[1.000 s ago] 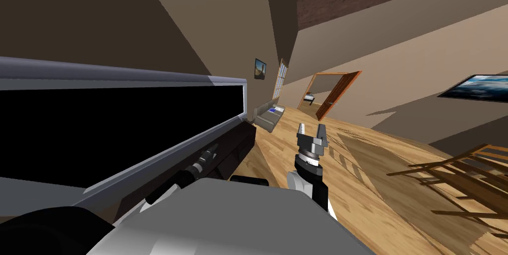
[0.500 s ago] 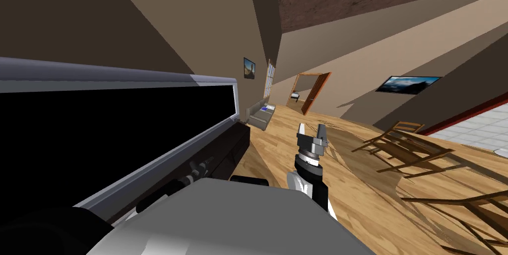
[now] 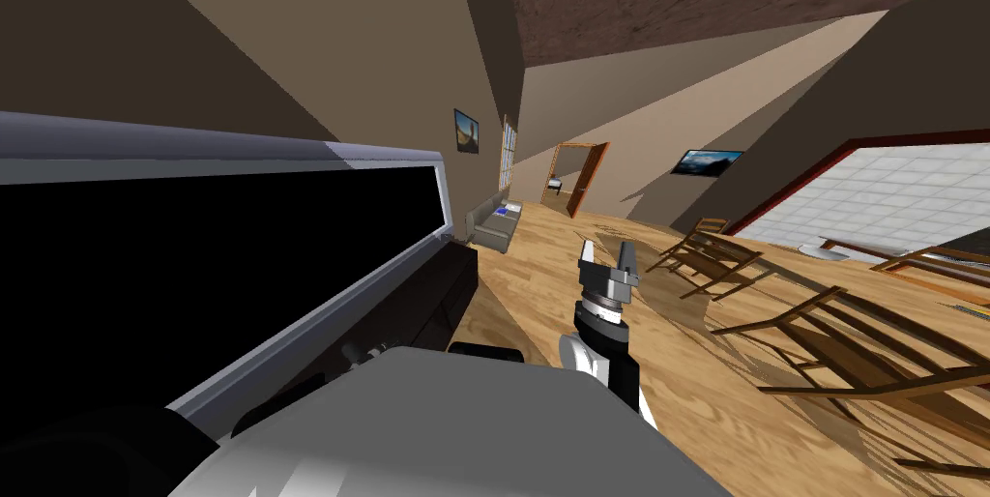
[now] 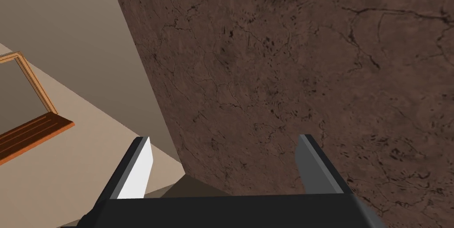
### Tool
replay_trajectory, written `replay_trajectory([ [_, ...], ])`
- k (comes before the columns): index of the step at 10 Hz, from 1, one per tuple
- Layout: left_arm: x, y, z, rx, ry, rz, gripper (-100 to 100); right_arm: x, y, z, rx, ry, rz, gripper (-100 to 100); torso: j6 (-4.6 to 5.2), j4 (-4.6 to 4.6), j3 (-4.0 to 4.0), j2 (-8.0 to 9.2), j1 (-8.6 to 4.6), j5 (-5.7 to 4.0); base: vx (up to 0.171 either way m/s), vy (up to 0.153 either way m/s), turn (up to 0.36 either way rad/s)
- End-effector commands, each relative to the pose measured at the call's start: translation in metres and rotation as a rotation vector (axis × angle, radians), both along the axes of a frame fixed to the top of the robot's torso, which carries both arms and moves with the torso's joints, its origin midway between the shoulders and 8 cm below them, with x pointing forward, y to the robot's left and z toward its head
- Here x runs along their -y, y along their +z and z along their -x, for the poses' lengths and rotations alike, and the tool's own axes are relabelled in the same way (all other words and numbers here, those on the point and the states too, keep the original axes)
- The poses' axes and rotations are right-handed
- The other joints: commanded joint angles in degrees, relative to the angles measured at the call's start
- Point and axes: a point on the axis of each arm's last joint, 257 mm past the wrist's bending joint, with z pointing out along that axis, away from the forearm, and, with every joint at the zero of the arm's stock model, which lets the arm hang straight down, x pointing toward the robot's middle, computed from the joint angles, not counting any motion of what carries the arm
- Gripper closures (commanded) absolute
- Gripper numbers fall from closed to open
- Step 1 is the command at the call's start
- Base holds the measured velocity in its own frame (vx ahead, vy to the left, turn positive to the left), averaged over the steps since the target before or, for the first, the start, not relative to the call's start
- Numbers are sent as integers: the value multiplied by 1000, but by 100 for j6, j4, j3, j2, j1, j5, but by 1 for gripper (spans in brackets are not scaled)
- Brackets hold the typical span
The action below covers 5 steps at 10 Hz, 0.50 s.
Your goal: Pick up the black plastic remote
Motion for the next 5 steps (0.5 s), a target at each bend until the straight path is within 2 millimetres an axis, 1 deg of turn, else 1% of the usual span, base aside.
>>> replay_trajectory([
  [1, -12, -11, 20, -63, 3, -4, -100, 0, 0, 0, 0, 0, 0, 0, 0, 0, 0, 0, 0, 0, 38, 40, -65],
  [2, -12, -11, 20, -63, 3, -4, -100, 0, 0, 0, 0, 0, 0, 0, -5, 0, 1, 3, -6, -2, 13, 11, 50],
  [3, -21, -21, 43, -130, 13, -8, -100, 0, 0, 0, 0, 0, 0, 0, -5, 2, 5, 10, -17, -4, 25, 10, -193],
  [4, -28, -28, 64, -192, 23, -10, -100, 0, 0, 0, 0, 0, 0, 0, -1, 2, 5, 10, -18, -5, 46, 44, -322],
  [5, -29, -29, 65, -194, 24, -11, -100, 0, 0, 0, 0, 0, 0, 0, 1, 1, 2, 3, -7, -3, 43, 45, -118],
])
